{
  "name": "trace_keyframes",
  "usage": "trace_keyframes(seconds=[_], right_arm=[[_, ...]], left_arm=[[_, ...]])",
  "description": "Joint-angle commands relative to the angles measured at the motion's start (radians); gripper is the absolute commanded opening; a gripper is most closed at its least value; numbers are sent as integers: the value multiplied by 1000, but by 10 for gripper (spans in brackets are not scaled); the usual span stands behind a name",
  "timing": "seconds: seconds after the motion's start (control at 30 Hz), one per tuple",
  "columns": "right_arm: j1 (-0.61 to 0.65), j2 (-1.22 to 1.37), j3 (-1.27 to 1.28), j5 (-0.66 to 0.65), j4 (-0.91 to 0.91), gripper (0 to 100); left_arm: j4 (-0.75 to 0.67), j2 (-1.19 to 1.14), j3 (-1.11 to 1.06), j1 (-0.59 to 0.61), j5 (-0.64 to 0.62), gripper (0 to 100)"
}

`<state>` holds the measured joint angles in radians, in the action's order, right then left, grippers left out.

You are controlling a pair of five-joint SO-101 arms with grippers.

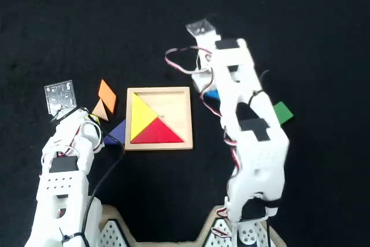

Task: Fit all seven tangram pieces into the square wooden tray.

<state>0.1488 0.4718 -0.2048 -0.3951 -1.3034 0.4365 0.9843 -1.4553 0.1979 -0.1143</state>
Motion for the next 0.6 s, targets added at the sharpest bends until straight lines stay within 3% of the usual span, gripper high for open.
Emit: trace_keyframes(seconds=[0.0,0.1,0.33,0.43,0.57], right_arm=[[66,-139,-35,-373,-115,39],[163,-194,-18,-497,-190,39],[391,-174,-18,-497,-121,42],[413,-120,-22,-497,-77,43],[423,-50,-22,-497,-6,43]], left_arm=[[-23,17,5,-8,11,30],[-23,17,7,-8,11,30],[-18,17,7,16,3,30],[-17,17,13,85,-15,30],[-21,17,13,91,-55,30]])
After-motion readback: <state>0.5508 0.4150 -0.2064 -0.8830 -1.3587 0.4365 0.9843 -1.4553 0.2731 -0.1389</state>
